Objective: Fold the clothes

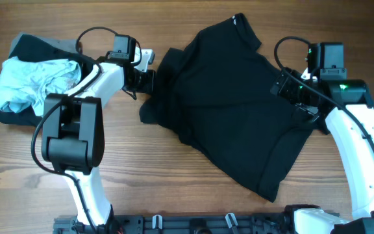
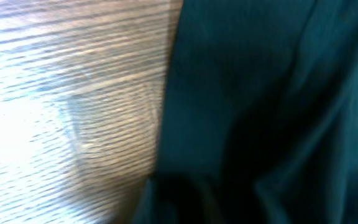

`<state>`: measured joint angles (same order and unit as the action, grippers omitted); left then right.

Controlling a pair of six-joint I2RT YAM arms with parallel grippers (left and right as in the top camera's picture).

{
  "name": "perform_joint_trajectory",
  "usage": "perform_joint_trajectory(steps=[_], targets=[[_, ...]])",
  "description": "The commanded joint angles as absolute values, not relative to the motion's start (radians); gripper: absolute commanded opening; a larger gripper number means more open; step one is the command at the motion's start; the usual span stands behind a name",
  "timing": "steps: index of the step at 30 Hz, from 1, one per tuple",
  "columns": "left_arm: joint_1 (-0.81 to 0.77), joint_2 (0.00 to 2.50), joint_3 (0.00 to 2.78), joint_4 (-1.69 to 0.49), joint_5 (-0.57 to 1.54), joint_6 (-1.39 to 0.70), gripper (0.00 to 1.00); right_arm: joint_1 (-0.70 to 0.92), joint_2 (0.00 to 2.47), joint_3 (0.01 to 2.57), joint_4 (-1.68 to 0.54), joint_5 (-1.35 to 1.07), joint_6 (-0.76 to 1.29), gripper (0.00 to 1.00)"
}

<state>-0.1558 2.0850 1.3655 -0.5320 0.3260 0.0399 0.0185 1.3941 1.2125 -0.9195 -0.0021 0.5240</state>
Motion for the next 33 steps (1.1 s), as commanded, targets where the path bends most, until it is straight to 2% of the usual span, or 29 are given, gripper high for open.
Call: perform_joint_trajectory(steps=[1, 3, 7, 11, 14, 17, 18, 20, 23, 27, 28, 29, 31, 32, 33], targets=[[-0.167, 2.114, 1.36, -0.574, 0.314, 0.036, 0.04, -0.03, 1.401, 1.219, -0.92, 0.06, 0.591, 0.84], [-0.156, 2.11, 1.37, -0.606, 0.224, 0.013, 0.04, -0.067, 1.402, 1.219, -0.919, 0.06, 0.592, 0.84], [-0.085, 2.104, 1.414, -0.676, -0.075, -0.177, 0.04, -0.171, 1.407, 1.212, -0.893, 0.06, 0.52, 0.82], [0.017, 2.074, 1.42, -0.689, -0.095, -0.281, 0.04, -0.197, 1.446, 1.153, -0.748, 0.06, 0.306, 0.83], [0.072, 2.043, 1.42, -0.677, 0.0, -0.292, 0.04, -0.208, 1.546, 1.139, -0.739, 0.181, 0.344, 0.83], [0.068, 2.023, 1.42, -0.663, 0.194, -0.179, 0.09, -0.281, 1.65, 1.139, -0.773, 0.191, 0.432, 0.75], [0.055, 2.022, 1.42, -0.659, 0.257, -0.139, 0.16, -0.319, 1.686, 1.139, -0.804, 0.179, 0.469, 0.62], [0.035, 2.022, 1.42, -0.661, 0.292, -0.103, 0.23, -0.376, 1.719, 1.139, -0.85, 0.146, 0.521, 0.52], [-0.018, 2.022, 1.42, -0.671, 0.292, -0.028, 0.3, -0.481, 1.75, 1.136, -0.896, 0.002, 0.522, 0.52], [-0.093, 2.022, 1.42, -0.677, 0.29, 0.023, 0.47, -0.552, 1.781, 1.133, -0.927, -0.076, 0.496, 0.69], [-0.107, 2.022, 1.42, -0.677, 0.29, 0.023, 0.48, -0.553, 1.786, 1.126, -0.918, -0.076, 0.497, 0.69], [-0.117, 2.022, 1.42, -0.677, 0.29, 0.023, 0.49, -0.553, 1.791, 1.114, -0.899, -0.088, 0.498, 0.63], [-0.133, 2.022, 1.42, -0.678, 0.291, 0.023, 0.49, -0.553, 1.794, 1.091, -0.859, -0.118, 0.502, 0.58], [-0.137, 2.022, 1.42, -0.681, 0.291, 0.022, 0.49, -0.553, 1.794, 1.078, -0.836, -0.125, 0.511, 0.58], [-0.14, 2.022, 1.42, -0.686, 0.292, 0.022, 0.49, -0.553, 1.794, 1.065, -0.81, -0.123, 0.526, 0.65]])
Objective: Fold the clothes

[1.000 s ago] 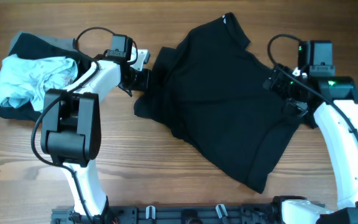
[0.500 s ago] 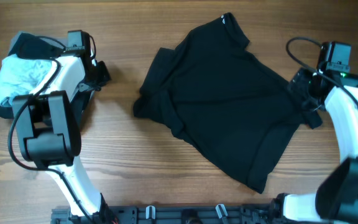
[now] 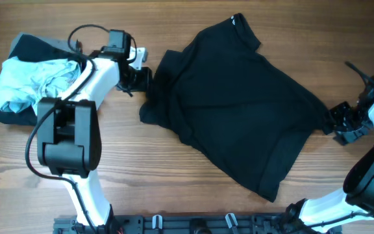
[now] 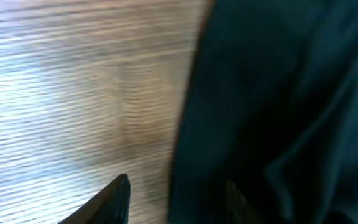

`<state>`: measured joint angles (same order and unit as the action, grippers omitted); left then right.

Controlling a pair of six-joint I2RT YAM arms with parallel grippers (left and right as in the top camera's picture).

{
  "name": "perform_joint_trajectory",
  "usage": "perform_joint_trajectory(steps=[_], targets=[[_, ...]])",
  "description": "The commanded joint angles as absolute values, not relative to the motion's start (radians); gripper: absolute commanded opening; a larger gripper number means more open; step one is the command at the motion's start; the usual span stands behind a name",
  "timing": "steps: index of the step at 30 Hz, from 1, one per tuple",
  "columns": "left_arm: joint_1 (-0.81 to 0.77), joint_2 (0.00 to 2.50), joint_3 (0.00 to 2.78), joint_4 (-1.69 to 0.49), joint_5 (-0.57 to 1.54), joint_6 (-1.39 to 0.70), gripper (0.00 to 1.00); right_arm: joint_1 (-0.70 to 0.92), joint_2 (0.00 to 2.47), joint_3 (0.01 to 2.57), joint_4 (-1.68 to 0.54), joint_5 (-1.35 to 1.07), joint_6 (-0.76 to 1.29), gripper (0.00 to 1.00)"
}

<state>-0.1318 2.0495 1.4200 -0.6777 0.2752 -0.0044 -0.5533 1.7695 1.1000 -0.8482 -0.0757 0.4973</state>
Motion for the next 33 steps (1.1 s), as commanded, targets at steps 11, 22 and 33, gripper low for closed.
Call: perform_joint_trajectory(steps=[11, 22, 33], targets=[[-0.142, 2.022, 1.42, -0.757, 0.291, 0.023, 0.59, -0.565, 1.784, 1.032, -0.602, -0.178, 0.556, 0.04], [-0.142, 2.022, 1.42, -0.749, 0.292, 0.023, 0.78, -0.616, 1.767, 1.242, -0.292, -0.253, 0.42, 0.72], [-0.142, 2.012, 1.42, -0.767, 0.292, 0.023, 0.84, -0.615, 1.764, 1.242, -0.834, -0.341, 0.323, 0.86]])
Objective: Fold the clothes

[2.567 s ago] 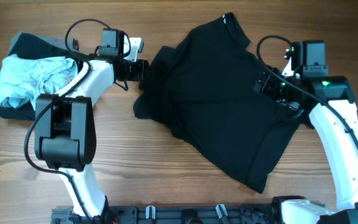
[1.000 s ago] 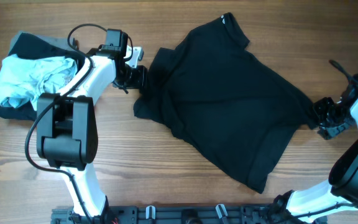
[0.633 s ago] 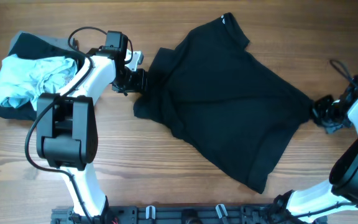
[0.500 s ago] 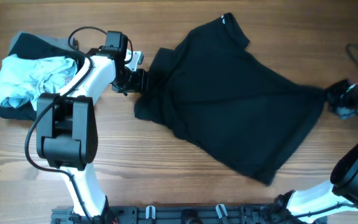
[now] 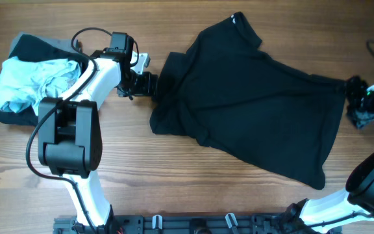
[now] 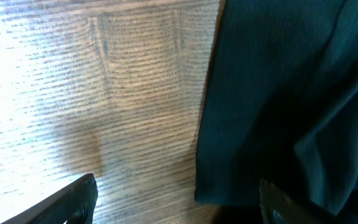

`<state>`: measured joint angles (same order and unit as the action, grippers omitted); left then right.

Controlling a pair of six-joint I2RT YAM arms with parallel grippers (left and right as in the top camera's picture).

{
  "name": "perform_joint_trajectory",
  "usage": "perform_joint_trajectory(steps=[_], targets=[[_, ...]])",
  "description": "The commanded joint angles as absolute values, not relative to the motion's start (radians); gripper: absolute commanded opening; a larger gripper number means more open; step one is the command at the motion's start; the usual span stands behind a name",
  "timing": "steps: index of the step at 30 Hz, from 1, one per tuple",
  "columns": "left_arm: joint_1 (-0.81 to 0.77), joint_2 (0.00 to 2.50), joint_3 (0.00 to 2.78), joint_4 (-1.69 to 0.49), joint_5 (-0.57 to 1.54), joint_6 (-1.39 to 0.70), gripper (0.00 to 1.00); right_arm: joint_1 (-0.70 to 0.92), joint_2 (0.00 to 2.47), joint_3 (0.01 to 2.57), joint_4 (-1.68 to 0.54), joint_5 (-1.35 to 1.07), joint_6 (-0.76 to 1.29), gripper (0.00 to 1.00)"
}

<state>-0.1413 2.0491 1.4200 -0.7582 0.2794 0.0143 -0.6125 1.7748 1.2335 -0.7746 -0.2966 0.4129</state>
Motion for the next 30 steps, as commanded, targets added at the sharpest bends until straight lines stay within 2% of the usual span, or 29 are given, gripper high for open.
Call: perform_joint_trajectory(steps=[1, 3, 7, 9, 15, 18, 20, 25, 28, 29, 30], targets=[[-0.142, 1.995, 1.422, -0.783, 0.292, 0.023, 0.84, -0.615, 1.755, 1.242, -0.881, -0.342, 0.297, 0.86], [-0.142, 1.95, 1.422, -0.82, 0.292, 0.023, 0.83, -0.615, 1.72, 1.242, -0.934, -0.348, 0.262, 0.85], [-0.147, 1.894, 1.422, -0.948, 0.318, 0.019, 0.73, -0.615, 1.6, 1.242, -0.975, -0.443, 0.236, 0.85], [-0.157, 1.899, 1.407, -0.97, 0.329, 0.019, 0.73, -0.615, 1.523, 1.242, -1.014, -0.462, 0.236, 0.85], [-0.253, 1.9, 1.301, -0.883, 0.393, 0.019, 0.79, -0.615, 1.394, 1.226, -1.18, -0.398, 0.236, 0.9], [-0.303, 1.9, 1.262, -0.76, 0.393, 0.056, 0.78, -0.615, 1.395, 1.183, -1.164, -0.384, 0.235, 0.9], [-0.344, 1.9, 1.243, -0.7, 0.387, 0.12, 0.74, -0.615, 1.395, 1.143, -1.137, -0.384, 0.235, 0.9], [-0.395, 1.908, 1.217, -0.588, 0.259, 0.128, 0.7, -0.615, 1.397, 1.065, -1.076, -0.342, 0.236, 0.91], [-0.396, 1.925, 1.209, -0.555, 0.257, 0.127, 0.59, -0.615, 1.397, 1.011, -1.04, -0.331, 0.237, 0.91], [-0.396, 1.925, 1.209, -0.558, 0.257, 0.127, 0.5, -0.615, 1.398, 0.997, -1.034, -0.331, 0.239, 0.91], [-0.396, 1.924, 1.209, -0.569, 0.258, 0.127, 0.36, -0.615, 1.398, 0.974, -1.032, -0.319, 0.256, 0.91]])
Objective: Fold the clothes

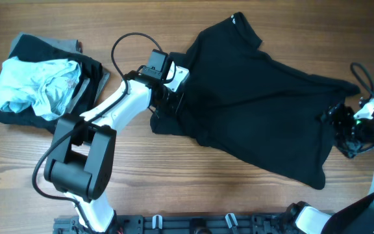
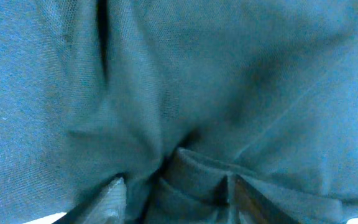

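Observation:
A black T-shirt (image 1: 258, 110) lies spread across the middle and right of the wooden table, collar toward the far edge. My left gripper (image 1: 173, 97) sits on the shirt's left edge. In the left wrist view dark cloth (image 2: 179, 81) fills the frame. The left gripper (image 2: 176, 196) has a bunched fold of that cloth pinched between its fingers (image 2: 114, 196). My right gripper (image 1: 337, 127) is at the shirt's right hem, low on the table. From above I cannot see how its jaws stand.
At the far left a crumpled light blue garment (image 1: 34, 81) lies on top of dark folded clothes (image 1: 5, 107). Bare wood table (image 1: 174, 182) runs along the near side. A rail (image 1: 193, 224) lines the front edge.
My left gripper has gone from open beside the shirt's left edge to on the cloth, with a fold between its fingers. My right gripper has left the far right corner and is lower, at the right hem.
First the shirt lay bunched, with the left gripper at its left sleeve and the right gripper on its right side. Then the right gripper was out at the right edge. Then the shirt was stretched wide to the right and the left gripper stood open. Now both are at new spots.

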`<state>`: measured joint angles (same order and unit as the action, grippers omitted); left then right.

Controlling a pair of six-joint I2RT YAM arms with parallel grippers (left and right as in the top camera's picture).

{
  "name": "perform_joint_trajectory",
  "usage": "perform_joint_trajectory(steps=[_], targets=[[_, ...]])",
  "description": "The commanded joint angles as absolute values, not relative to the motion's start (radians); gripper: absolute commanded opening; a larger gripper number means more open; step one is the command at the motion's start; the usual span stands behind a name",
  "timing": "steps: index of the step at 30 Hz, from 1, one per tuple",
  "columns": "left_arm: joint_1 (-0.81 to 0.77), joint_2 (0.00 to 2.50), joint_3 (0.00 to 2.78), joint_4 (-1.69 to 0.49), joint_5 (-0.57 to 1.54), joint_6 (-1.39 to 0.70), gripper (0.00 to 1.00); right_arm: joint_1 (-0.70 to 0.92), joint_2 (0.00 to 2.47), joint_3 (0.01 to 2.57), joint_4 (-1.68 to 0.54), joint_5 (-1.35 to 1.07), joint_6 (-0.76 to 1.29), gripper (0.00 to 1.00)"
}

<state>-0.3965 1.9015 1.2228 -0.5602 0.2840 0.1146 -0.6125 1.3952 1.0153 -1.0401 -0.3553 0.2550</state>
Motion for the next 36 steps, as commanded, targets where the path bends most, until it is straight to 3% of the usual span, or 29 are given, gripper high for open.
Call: perform_joint_trajectory(steps=[1, 2, 3, 14, 17, 20, 25, 29, 31, 33, 36], targets=[[-0.396, 1.923, 1.21, -0.583, 0.262, 0.126, 0.2, -0.615, 1.398, 0.947, -1.036, -0.266, 0.313, 0.91], [-0.396, 1.922, 1.21, -0.599, 0.262, 0.123, 0.08, -0.615, 1.398, 0.926, -1.038, -0.207, 0.37, 0.89], [-0.396, 1.922, 1.211, -0.615, 0.262, 0.123, 0.04, -0.615, 1.398, 0.907, -1.037, -0.157, 0.423, 0.89], [-0.395, 1.793, 1.211, -0.757, 0.271, 0.124, 0.04, -0.616, 1.399, 0.682, -0.968, -0.044, 0.604, 0.72], [-0.395, 1.748, 1.211, -0.736, 0.271, 0.124, 0.04, -0.616, 1.399, 0.648, -0.96, -0.044, 0.607, 0.57], [-0.395, 1.722, 1.211, -0.71, 0.271, 0.124, 0.04, -0.617, 1.399, 0.616, -0.926, -0.044, 0.64, 0.52], [-0.395, 1.72, 1.211, -0.704, 0.271, 0.123, 0.07, -0.617, 1.401, 0.604, -0.916, -0.04, 0.676, 0.33], [-0.395, 1.72, 1.212, -0.688, 0.271, 0.123, 0.04, -0.617, 1.401, 0.571, -0.858, -0.094, 0.696, 0.39], [-0.395, 1.715, 1.213, -0.689, 0.271, 0.123, 0.04, -0.617, 1.401, 0.575, -0.823, -0.135, 0.645, 0.17], [-0.395, 1.704, 1.214, -0.696, 0.272, 0.123, 0.04, -0.617, 1.4, 0.595, -0.805, -0.181, 0.591, 0.05], [-0.394, 1.652, 1.217, -0.714, 0.266, 0.123, 0.04, -0.617, 1.374, 0.681, -0.852, -0.211, 0.556, 0.04]])
